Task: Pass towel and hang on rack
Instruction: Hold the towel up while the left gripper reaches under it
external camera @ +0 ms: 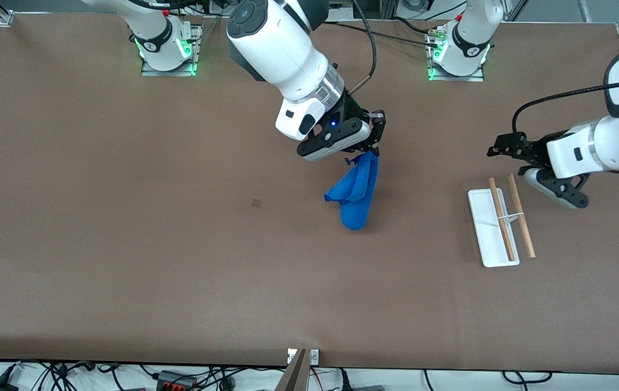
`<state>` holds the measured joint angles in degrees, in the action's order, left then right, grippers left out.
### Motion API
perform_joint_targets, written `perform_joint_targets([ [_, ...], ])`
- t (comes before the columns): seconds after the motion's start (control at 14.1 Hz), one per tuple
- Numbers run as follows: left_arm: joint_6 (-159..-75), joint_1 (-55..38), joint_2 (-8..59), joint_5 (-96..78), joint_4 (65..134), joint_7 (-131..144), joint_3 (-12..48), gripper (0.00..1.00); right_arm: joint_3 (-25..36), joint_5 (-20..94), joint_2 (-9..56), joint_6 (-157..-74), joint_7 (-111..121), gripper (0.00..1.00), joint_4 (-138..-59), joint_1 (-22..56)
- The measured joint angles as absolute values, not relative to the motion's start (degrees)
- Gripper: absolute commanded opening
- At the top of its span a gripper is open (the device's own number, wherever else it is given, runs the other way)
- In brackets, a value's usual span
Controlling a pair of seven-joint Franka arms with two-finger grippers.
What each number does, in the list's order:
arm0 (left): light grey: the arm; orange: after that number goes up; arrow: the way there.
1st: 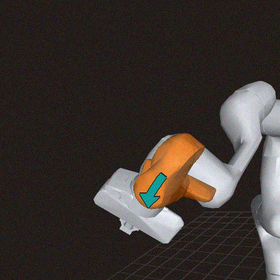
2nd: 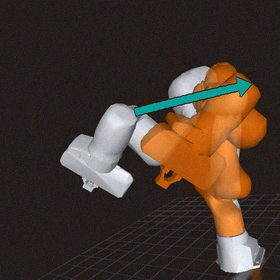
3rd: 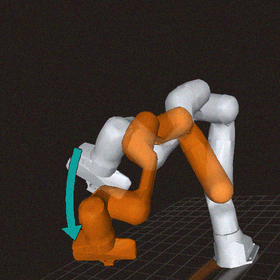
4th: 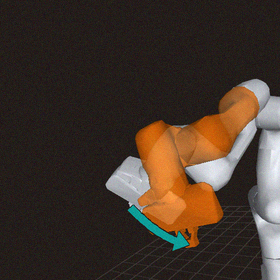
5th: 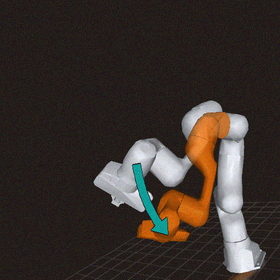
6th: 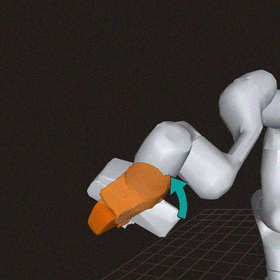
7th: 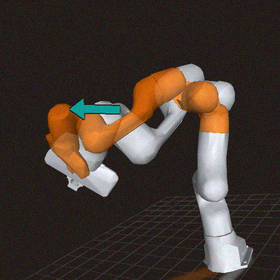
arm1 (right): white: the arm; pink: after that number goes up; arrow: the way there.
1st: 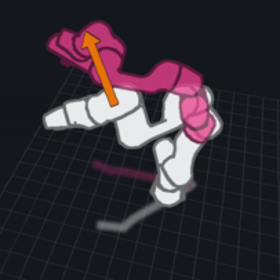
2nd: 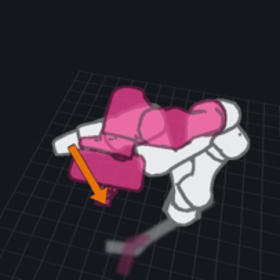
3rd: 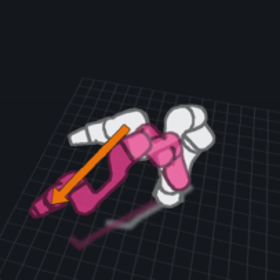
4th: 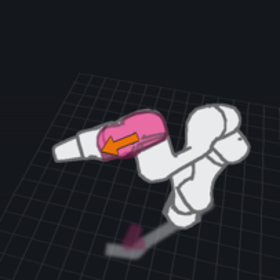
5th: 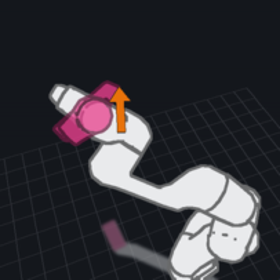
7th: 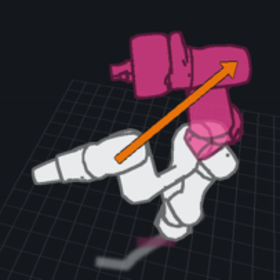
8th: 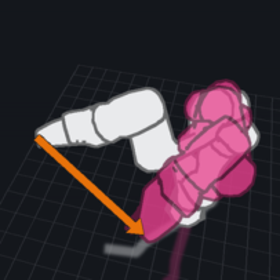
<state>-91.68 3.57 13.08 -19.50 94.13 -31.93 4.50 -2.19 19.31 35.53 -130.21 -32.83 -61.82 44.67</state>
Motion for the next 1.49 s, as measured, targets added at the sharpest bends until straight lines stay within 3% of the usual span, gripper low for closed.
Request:
perform_joint_targets([
  [0.5, -99.2, 2.7, 20.6, -37.7, 95.0, -65.9, 5.2, 1.00, -2.2, 19.3, 36.0, -131.3, -32.9, 0.00, -61.8, 44.8],
  [0.78, -103.9, 1.6, 23.3, -48.3, 99.8, -80.9, 6.6, 1.00, -2.2, 19.3, 36.3, -132.1, -32.9, 0.00, -61.8, 44.8],
  [1.06, -108.4, 0.2, 27.8, -54.0, 100.7, -91.9, 9.9, 1.00, -2.2, 19.3, 36.3, -132.1, -32.9, 0.00, -61.8, 44.9],
  [1.49, -113.4, -0.6, 32.8, -58.5, 100.5, -108.6, 10.2, 1.00, -2.2, 19.3, 36.3, -132.2, -32.9, 0.00, -61.8, 44.9],
])
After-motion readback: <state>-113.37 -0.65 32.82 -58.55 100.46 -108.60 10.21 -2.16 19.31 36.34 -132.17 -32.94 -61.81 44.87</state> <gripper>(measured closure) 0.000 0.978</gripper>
